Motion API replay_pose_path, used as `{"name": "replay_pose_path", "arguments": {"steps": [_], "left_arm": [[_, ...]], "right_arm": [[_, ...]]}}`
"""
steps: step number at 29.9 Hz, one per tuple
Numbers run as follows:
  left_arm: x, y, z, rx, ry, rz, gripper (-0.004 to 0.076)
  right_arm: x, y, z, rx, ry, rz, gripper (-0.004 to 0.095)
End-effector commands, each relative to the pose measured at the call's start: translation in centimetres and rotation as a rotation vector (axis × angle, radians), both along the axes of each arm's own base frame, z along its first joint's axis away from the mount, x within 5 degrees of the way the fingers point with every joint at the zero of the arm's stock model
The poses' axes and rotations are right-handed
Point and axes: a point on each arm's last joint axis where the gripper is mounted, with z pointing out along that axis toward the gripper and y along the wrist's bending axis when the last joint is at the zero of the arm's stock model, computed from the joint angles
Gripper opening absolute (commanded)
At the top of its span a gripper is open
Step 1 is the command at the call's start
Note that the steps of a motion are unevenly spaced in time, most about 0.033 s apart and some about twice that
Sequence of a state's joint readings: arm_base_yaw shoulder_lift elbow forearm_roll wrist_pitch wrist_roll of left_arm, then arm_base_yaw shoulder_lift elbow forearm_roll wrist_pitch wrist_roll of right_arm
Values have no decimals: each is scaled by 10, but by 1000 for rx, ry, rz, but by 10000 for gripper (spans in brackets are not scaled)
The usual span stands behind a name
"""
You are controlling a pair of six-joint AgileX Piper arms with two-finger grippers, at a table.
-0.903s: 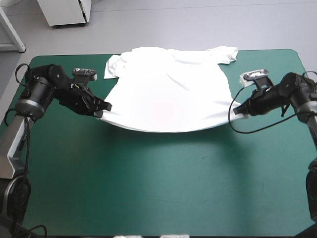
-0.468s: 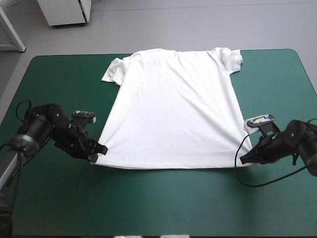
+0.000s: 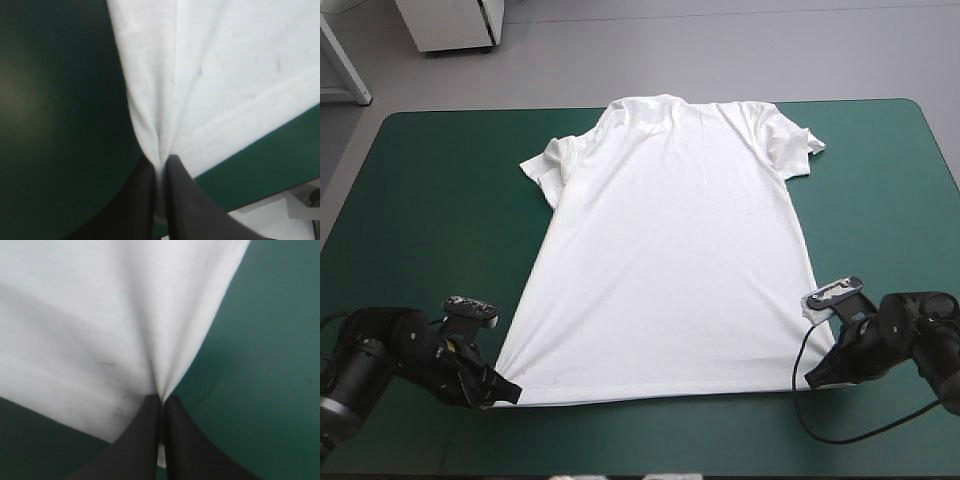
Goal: Fold the cloth
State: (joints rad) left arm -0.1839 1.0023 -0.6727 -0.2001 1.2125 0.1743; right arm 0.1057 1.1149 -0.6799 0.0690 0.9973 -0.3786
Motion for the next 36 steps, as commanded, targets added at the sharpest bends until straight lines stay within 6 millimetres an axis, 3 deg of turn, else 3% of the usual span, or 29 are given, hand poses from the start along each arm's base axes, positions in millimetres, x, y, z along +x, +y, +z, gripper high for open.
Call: {"name": "replay_pose_path", "arguments": {"steps": [1,12,19,22,27,29,32,36], "left_arm": [[-12,1,4,-6,11,8,-9],[-22,2,-7,-6,72,5,-9],[-23,2,-7,-6,78,10,2],[-24,1,-7,-18,86,11,99],[-24,-2,-6,-51,91,20,381],[-22,-5,0,-82,80,35,468],[-12,-10,23,-135,-9,29,494],[20,-10,64,-127,-286,50,494]], "right_arm": [[-8,-2,8,-12,-35,-5,-17],[-49,-6,-11,-13,40,-16,-17],[-55,-6,-6,-1,20,-53,-6],[-59,-5,-4,17,27,-56,92],[-60,-6,7,17,22,-91,450],[-58,-7,14,11,7,-108,545],[-50,-9,33,-3,-67,-135,568],[-28,-12,60,-34,-184,-164,558]]}}
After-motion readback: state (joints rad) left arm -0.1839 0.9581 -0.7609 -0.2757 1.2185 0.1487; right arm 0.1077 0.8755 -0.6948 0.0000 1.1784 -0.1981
